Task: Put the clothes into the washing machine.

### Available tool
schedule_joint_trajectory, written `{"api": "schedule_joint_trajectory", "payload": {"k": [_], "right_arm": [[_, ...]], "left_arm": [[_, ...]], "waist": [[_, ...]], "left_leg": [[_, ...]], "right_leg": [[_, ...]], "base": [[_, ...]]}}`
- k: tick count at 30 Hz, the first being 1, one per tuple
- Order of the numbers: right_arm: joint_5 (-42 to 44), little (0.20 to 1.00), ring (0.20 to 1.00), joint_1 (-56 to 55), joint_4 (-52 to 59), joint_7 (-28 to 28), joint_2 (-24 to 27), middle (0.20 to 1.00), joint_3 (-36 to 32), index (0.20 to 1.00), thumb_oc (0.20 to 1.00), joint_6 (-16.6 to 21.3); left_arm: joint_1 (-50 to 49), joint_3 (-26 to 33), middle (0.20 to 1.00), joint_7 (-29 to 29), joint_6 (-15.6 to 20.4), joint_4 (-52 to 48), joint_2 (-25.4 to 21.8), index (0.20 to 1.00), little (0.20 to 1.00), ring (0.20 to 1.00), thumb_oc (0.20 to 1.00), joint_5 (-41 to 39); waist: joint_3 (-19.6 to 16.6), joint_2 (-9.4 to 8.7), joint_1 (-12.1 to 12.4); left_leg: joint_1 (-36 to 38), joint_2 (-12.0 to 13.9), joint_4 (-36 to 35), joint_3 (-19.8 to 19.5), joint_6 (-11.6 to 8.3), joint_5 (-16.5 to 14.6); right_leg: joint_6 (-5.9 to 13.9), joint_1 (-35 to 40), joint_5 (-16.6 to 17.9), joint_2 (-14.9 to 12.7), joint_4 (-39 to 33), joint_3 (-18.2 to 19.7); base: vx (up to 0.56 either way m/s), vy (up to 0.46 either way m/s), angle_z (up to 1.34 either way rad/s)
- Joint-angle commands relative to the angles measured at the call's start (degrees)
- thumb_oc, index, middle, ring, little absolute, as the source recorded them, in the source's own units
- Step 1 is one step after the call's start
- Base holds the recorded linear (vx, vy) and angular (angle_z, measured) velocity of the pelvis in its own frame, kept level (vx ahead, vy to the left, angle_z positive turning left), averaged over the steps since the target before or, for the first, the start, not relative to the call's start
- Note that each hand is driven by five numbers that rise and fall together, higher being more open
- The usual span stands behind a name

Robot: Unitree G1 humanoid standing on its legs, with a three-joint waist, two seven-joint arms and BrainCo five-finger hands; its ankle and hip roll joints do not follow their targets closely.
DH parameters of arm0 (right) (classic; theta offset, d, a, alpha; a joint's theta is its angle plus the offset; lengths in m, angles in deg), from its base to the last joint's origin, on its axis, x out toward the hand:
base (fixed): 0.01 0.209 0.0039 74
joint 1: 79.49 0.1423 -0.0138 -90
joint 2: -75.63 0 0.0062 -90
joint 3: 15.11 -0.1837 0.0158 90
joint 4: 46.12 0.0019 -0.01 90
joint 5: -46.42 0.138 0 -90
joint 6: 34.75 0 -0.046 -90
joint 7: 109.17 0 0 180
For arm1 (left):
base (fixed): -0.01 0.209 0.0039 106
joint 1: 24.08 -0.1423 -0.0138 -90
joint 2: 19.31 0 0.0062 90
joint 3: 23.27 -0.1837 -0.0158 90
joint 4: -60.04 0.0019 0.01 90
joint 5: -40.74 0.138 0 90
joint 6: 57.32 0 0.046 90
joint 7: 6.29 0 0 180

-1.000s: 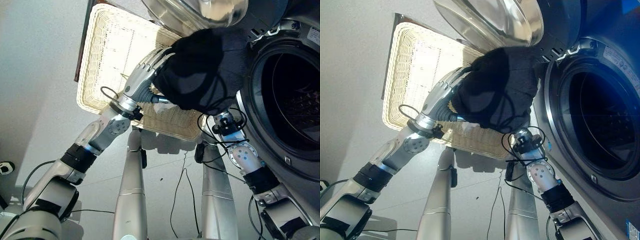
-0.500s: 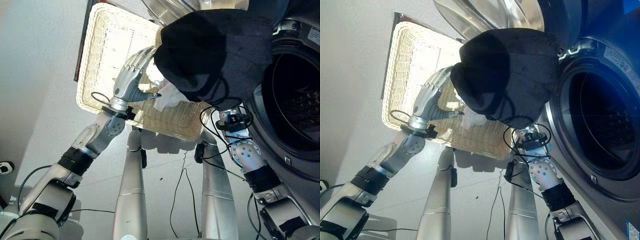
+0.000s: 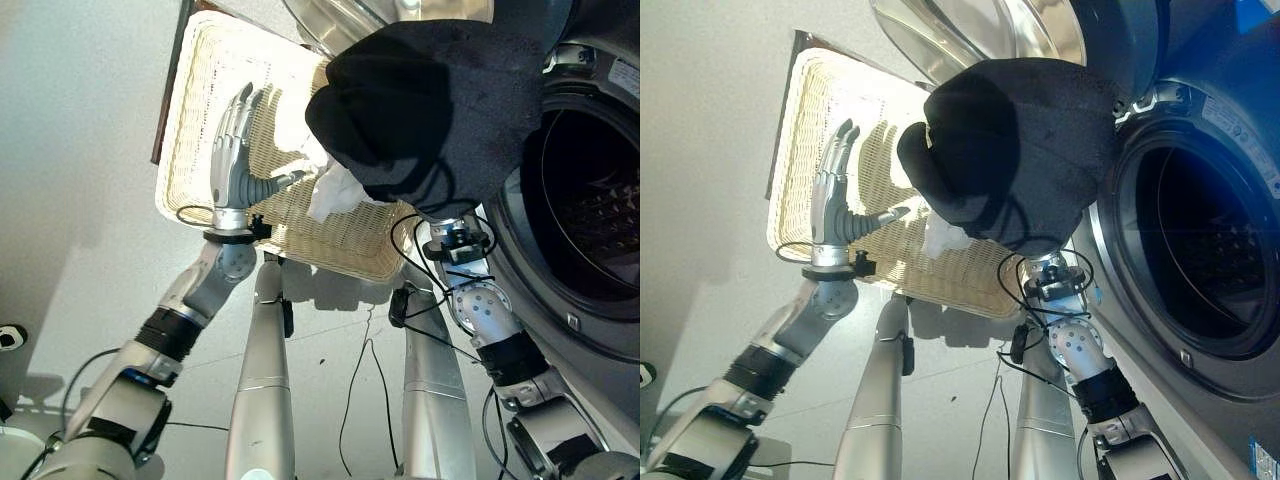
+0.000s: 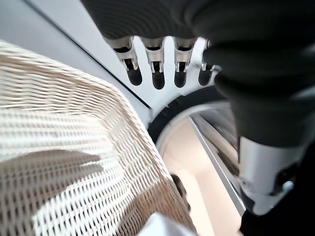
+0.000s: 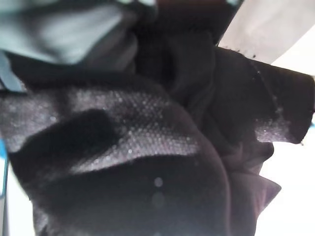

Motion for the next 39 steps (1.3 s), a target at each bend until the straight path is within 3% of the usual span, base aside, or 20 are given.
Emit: {"api": "schedule_joint_trajectory", "payload": {"k": [1, 4, 9, 16, 23, 26, 27, 28, 30, 32, 33, 34, 36, 37, 39], "right_arm": [[1.4, 0.2, 0.2, 0.49, 5.29, -3.76, 2.76, 0.2, -1.83, 0.2, 0.2, 0.05], [2.24, 0.2, 0.2, 0.56, 4.28, -3.99, 3.06, 0.2, -2.17, 0.2, 0.2, -0.34], [3.97, 0.2, 0.2, 1.49, -5.56, -4.25, 5.96, 0.2, -3.47, 0.2, 0.2, -0.4], [12.62, 0.2, 0.2, 3.72, -23.37, -4.21, 10.07, 0.2, -5.24, 0.2, 0.2, 0.11], [21.56, 0.2, 0.2, 4.75, -33.93, -0.46, 11.48, 0.2, -8.85, 0.2, 0.2, 3.97], [25.21, 0.2, 0.2, 5.65, -39.0, 8.52, 13.56, 0.2, -13.71, 0.2, 0.2, 12.62], [24.16, 0.2, 0.2, 6.43, -40.82, 16.14, 15.97, 0.2, -17.2, 0.2, 0.2, 19.25], [23.79, 0.2, 0.2, 6.59, -41.04, 17.71, 16.47, 0.2, -17.75, 0.2, 0.2, 20.31], [20.51, 0.2, 0.2, 7.59, -39.74, 25.51, 19.11, 0.2, -19.71, 0.2, 0.2, 28.85], [15.02, 0.2, 0.2, 8.59, -37.37, 33.17, 21.43, 0.2, -20.7, 0.2, 0.2, 34.68], [13.49, 0.2, 0.2, 8.79, -37.06, 34.43, 21.78, 0.2, -20.82, 0.2, 0.2, 35.47], [6.07, 0.2, 0.2, 9.97, -33.96, 42.86, 25.66, 0.2, -22.32, 0.2, 0.2, 37.21], [5.04, 0.2, 0.2, 10.18, -33.64, 43.83, 25.93, 0.2, -22.47, 0.2, 0.2, 37.03], [2.72, 1.0, 1.0, 10.51, -33.91, 47.15, 28.47, 1.0, -23.32, 1.0, 1.0, 36.45], [1.43, 1.0, 1.0, 10.28, -34.13, 47.52, 29.48, 1.0, -23.78, 1.0, 1.0, 35.15]], "left_arm": [[3.37, 0.65, 1.0, -3.56, 2.85, -1.45, -5.26, 1.0, 1.0, 1.0, 1.0, -3.71], [3.52, 0.63, 1.0, -3.91, 3.02, -0.76, -5.27, 1.0, 1.0, 1.0, 1.0, -4.33], [4.93, -0.01, 1.0, -6.68, 3.89, 5.18, -5.39, 1.0, 1.0, 1.0, 1.0, -7.42], [7.3, -1.01, 1.0, -9.63, 5.82, 14.67, -5.12, 1.0, 1.0, 1.0, 1.0, -11.0], [8.1, -1.77, 1.0, -11.23, 7.85, 19.96, -4.93, 1.0, 1.0, 1.0, 1.0, -13.2], [7.74, -2.34, 1.0, -11.88, 9.22, 22.1, -5.48, 1.0, 1.0, 1.0, 1.0, -14.11], [7.42, -2.75, 1.0, -12.05, 9.51, 22.47, -6.25, 1.0, 1.0, 1.0, 1.0, -14.6], [7.39, -2.93, 1.0, -12.15, 9.41, 22.44, -6.4, 1.0, 1.0, 1.0, 1.0, -14.6], [6.47, -3.8, 1.0, -12.88, 8.71, 21.49, -7.06, 1.0, 1.0, 1.0, 1.0, -14.13], [6.05, -4.6, 1.0, -13.07, 7.39, 19.97, -8.43, 1.0, 1.0, 1.0, 1.0, -14.46], [6.04, -4.71, 1.0, -13.11, 7.15, 19.78, -8.59, 1.0, 1.0, 1.0, 1.0, -14.48], [5.21, -4.78, 1.0, -13.09, 6.39, 18.48, -10.03, 1.0, 1.0, 1.0, 1.0, -14.56], [5.31, -4.66, 1.0, -13.01, 6.36, 18.36, -10.18, 1.0, 1.0, 1.0, 1.0, -14.58], [5.43, -4.33, 1.0, -12.17, 6.53, 18.61, -11.3, 1.0, 1.0, 1.0, 1.0, -14.59], [5.42, -4.15, 1.0, -11.99, 6.61, 18.77, -11.63, 1.0, 1.0, 1.0, 1.0, -14.39]], "waist": [[-0.99, 0.29, -0.62], [-0.99, 0.28, -0.68], [-0.99, 0.21, -1.05], [-0.99, 0.43, -1.48], [-0.99, 0.6, -1.7], [-0.99, 0.61, -1.87], [-0.99, 0.42, -2.11], [-0.99, 0.38, -2.1], [-0.99, 0.0, -2.16], [-0.99, -0.63, -2.18], [-0.99, -0.73, -2.19], [-0.99, -1.66, -2.34], [-0.99, -1.71, -2.39], [-0.99, -2.5, -2.57], [-0.99, -2.87, -2.76]], "left_leg": [[-2.79, -5.9, 3.07, 1.9, 4.95, -0.33], [-2.76, -5.87, 3.06, 1.99, 4.95, -0.27], [-2.7, -5.64, 2.97, 2.49, 4.73, -0.21], [-3.13, -5.21, 3.19, 3.09, 4.47, -0.2], [-3.31, -4.68, 3.31, 3.5, 4.38, -0.4], [-2.84, -4.19, 3.47, 3.72, 4.22, -1.01], [-3.17, -3.97, 3.71, 3.7, 4.22, -1.07], [-3.28, -3.92, 3.75, 3.68, 4.23, -1.09], [-3.52, -3.88, 4.31, 3.3, 4.35, -1.63], [-3.52, -3.85, 4.4, 2.92, 4.37, -1.88], [-3.53, -3.86, 4.42, 2.85, 4.38, -1.91], [-3.0, -3.85, 4.55, 2.27, 4.34, -2.67], [-3.31, -3.87, 4.48, 2.24, 4.34, -2.38], [-2.99, -3.83, 4.25, 1.89, 4.34, -2.34], [-2.81, -3.66, 3.95, 1.86, 4.28, -2.33]], "right_leg": [[2.65, 2.75, 11.34, 3.41, -12.03, -6.0], [2.64, 2.78, 11.41, 3.46, -12.08, -5.99], [2.61, 2.9, 11.46, 3.7, -12.33, -5.83], [2.44, 2.45, 11.37, 4.19, -12.21, -5.49], [2.25, 2.3, 11.04, 4.61, -11.92, -5.18], [2.3, 2.83, 10.66, 4.97, -11.94, -4.92], [2.35, 2.81, 11.03, 5.1, -12.19, -4.76], [2.37, 2.79, 11.09, 5.13, -12.23, -4.76], [2.47, 2.86, 11.25, 5.3, -12.29, -4.71], [2.54, 3.06, 11.44, 5.44, -12.47, -4.85], [2.56, 3.08, 11.49, 5.46, -12.52, -4.88], [2.86, 3.84, 11.37, 5.65, -13.06, -5.05], [2.83, 3.56, 11.66, 5.62, -13.22, -5.06], [2.91, 4.02, 12.04, 5.73, -13.81, -5.14], [2.96, 4.33, 12.08, 5.76, -14.08, -5.19]], "base": [[0.0, 0.0, 0.0], [0.0, 0.0, 0.0], [0.0, 0.008, -0.01], [0.0, 0.018, -0.01], [0.0, 0.017, -0.01], [0.01, 0.027, -0.04], [0.01, -0.002, -0.07], [0.0, -0.018, -0.09], [0.0, -0.041, -0.06], [-0.01, -0.059, -0.07], [-0.02, -0.078, -0.09], [-0.02, -0.052, -0.07], [-0.02, -0.037, -0.09], [-0.01, -0.027, -0.08], [-0.01, -0.019, -0.06]]}}
